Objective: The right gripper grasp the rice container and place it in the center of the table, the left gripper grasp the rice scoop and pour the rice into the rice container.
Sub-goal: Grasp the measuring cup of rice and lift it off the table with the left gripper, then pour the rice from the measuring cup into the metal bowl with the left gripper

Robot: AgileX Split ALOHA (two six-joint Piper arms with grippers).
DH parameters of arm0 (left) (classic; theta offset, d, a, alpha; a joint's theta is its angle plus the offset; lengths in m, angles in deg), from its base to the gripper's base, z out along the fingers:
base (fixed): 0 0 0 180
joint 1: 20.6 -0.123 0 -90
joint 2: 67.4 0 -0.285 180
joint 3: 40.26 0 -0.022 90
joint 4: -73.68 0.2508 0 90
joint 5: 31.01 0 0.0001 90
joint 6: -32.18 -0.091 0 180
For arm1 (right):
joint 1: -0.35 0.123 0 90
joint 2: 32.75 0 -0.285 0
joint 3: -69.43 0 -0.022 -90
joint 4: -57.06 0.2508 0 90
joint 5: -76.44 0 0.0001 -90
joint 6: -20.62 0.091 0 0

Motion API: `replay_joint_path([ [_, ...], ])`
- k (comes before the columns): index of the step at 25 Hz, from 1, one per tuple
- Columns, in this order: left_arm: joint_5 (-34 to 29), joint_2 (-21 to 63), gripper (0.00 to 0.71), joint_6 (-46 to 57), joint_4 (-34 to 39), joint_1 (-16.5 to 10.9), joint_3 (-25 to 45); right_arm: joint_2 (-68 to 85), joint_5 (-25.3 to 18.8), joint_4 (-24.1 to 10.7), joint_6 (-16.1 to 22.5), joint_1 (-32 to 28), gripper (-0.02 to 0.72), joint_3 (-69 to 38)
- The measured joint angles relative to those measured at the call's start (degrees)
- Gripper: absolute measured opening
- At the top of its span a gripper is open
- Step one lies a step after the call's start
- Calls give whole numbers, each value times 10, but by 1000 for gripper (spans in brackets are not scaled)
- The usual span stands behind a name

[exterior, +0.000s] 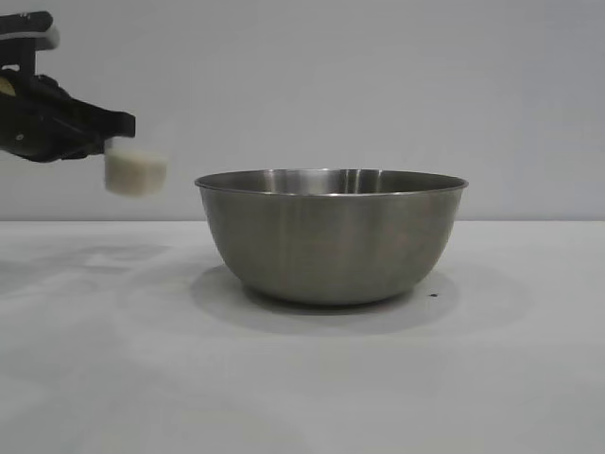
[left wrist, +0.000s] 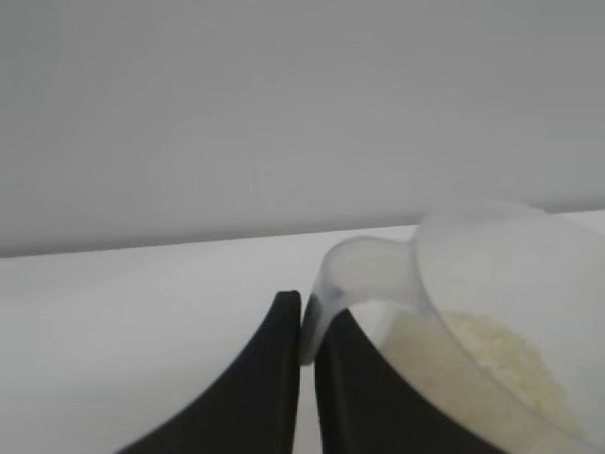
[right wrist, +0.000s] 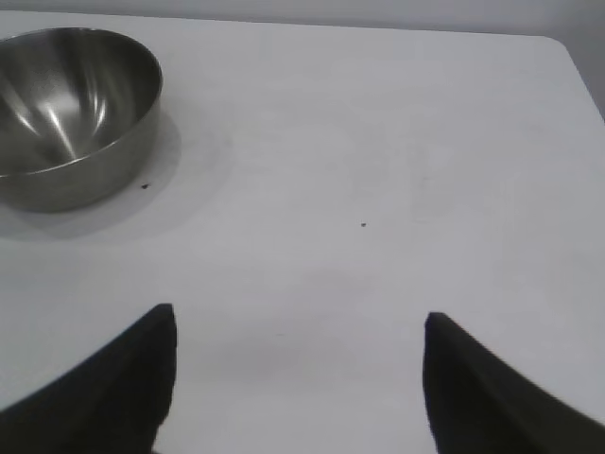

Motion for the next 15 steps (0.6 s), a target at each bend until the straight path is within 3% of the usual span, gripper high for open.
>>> replay_joint_path([
  [9, -59, 87, 0, 0, 77, 0, 5, 0, 0, 0, 0, 0, 478, 0],
  [15, -73, 115, 0, 0, 92, 35, 5, 0, 0, 0, 0, 0, 478, 0],
])
